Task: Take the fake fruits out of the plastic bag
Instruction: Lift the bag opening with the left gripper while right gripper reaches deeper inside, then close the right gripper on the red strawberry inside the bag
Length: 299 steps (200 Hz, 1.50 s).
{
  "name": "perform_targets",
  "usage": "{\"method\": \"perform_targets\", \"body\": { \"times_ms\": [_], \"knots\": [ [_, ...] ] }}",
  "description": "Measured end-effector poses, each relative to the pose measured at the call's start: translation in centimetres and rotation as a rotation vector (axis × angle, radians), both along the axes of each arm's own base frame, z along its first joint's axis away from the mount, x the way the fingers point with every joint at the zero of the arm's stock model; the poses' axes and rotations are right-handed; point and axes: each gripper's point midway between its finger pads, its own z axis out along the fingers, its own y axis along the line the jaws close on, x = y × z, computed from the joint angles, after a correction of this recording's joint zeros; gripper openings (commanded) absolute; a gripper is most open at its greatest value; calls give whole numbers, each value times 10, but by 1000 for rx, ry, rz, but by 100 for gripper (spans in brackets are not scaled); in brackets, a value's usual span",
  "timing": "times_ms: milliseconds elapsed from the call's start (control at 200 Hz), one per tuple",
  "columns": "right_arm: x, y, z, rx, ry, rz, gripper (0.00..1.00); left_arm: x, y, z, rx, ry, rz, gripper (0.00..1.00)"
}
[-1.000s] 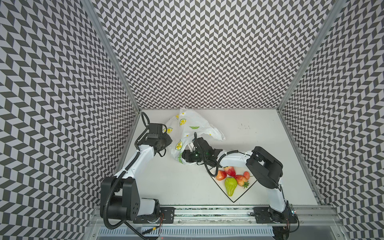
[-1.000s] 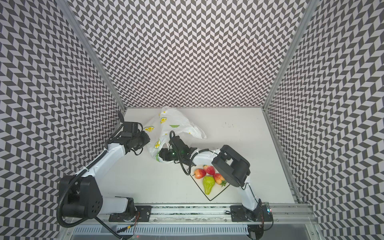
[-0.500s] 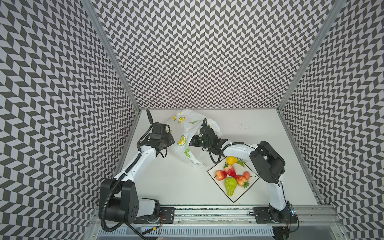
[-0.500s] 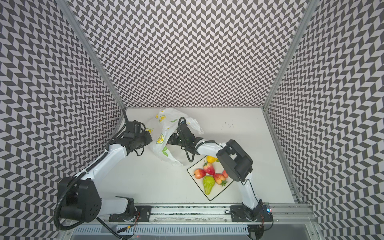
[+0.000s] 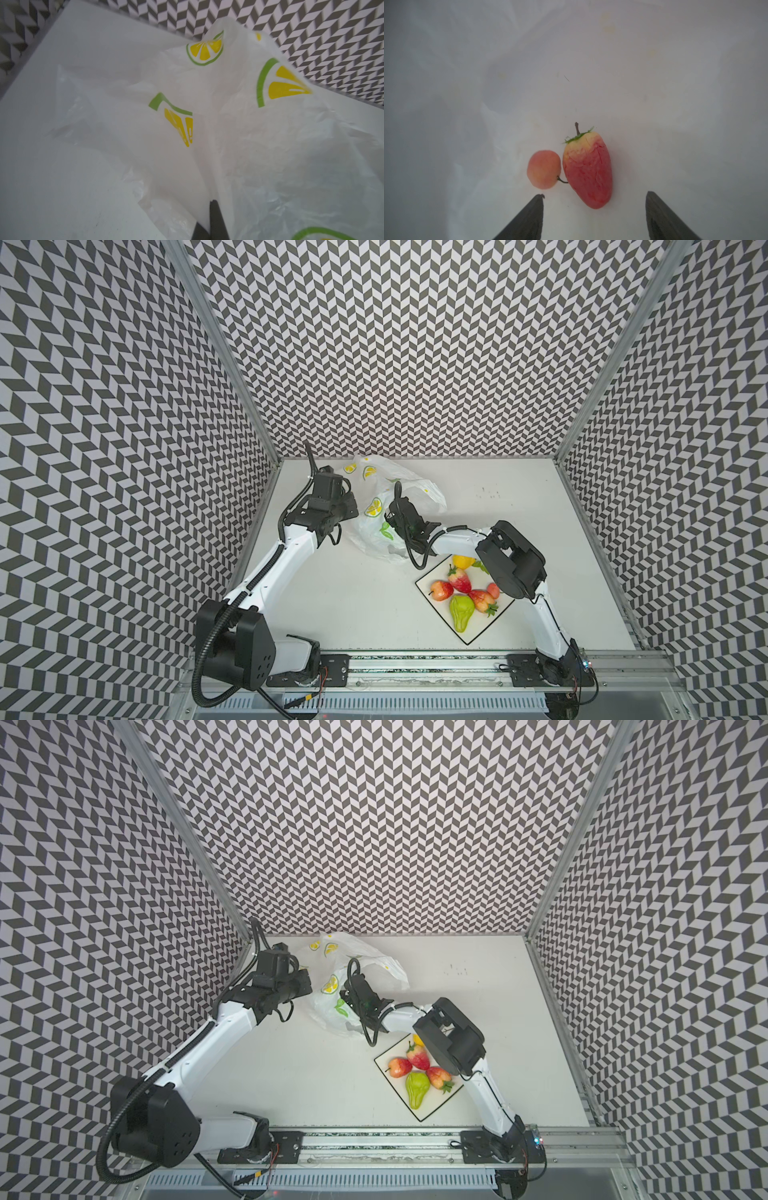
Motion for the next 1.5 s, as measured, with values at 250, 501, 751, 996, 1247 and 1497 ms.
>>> {"method": "perform_targets", "body": {
  "times_ms": [250, 501, 751, 996, 1247, 1497],
  "knots": [
    [-10, -15, -8, -19, 23, -11, 78, -18, -5, 40, 47, -131, -58, 0],
    [-6, -20, 0, -10, 18, -22, 78, -16, 20, -28, 91, 12, -4, 0],
    [-1, -34, -12, -79, 43, -61, 78, -20, 18, -45, 82, 43, -18, 0],
    [12, -35, 0, -86, 27, -94, 78, -23, 14, -43, 73, 34, -36, 0],
    [31, -23, -2, -104, 22, -131, 78, -25, 5, -43, 72, 33, -62, 0],
    [34, -22, -40, -226, 89, -182, 70, -24, 3, -39, 70, 26, -67, 0]
  ]
}}
